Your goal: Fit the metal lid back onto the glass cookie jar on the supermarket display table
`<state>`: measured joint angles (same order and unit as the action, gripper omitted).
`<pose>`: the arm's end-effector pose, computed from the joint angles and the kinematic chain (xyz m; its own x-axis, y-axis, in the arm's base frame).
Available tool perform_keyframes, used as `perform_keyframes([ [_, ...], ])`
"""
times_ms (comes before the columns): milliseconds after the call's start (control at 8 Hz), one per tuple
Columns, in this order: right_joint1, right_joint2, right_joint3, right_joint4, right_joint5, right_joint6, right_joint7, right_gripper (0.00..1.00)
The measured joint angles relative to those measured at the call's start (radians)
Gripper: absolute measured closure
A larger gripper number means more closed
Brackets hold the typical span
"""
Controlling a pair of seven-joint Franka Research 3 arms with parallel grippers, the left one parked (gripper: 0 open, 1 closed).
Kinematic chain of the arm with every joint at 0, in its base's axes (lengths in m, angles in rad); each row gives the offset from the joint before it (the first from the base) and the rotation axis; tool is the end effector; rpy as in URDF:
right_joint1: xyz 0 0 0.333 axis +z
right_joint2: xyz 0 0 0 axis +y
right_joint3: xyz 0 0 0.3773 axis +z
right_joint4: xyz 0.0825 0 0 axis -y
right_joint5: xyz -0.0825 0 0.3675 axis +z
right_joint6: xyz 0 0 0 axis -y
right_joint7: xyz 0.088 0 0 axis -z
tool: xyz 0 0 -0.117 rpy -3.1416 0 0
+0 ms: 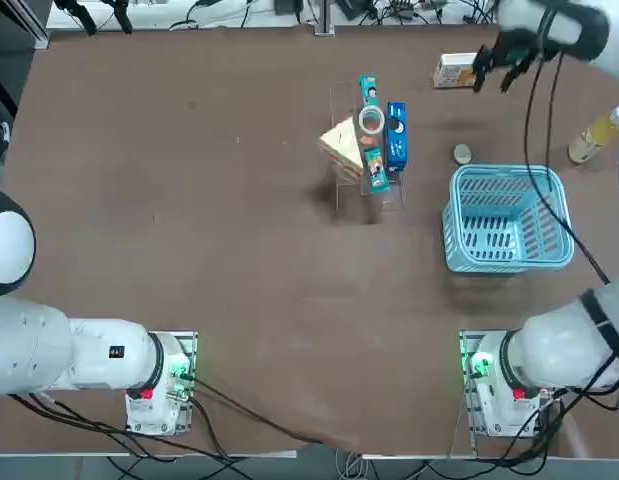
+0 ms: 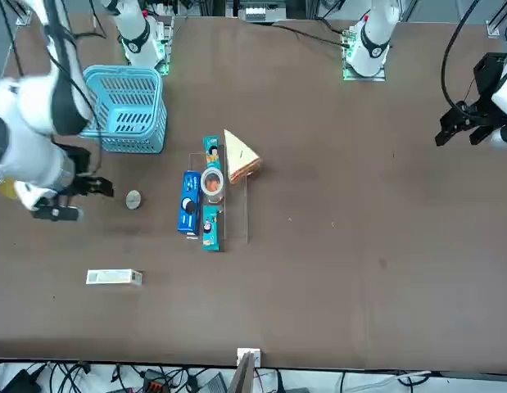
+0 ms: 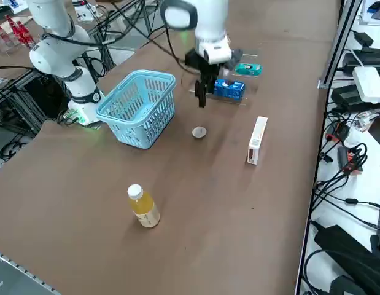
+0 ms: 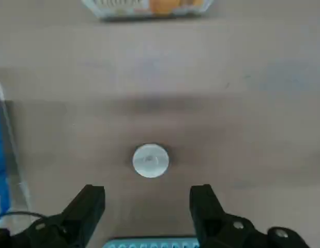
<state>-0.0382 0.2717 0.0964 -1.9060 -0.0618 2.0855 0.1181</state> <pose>0.6059 0.0276 0.4086 0.9957 -0.0308 -0.0873 -0.0278 -0.9990 0.0355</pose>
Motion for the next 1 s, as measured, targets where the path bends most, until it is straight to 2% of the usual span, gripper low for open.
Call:
perform_keyframes([
  [625, 0.009, 0.009, 0.007, -0.237, 0.000, 0.325, 0.000, 0.00],
  [1000, 0.006, 0.083, 0.005, -0.269, -0.001, 0.428, 0.000, 0.00],
])
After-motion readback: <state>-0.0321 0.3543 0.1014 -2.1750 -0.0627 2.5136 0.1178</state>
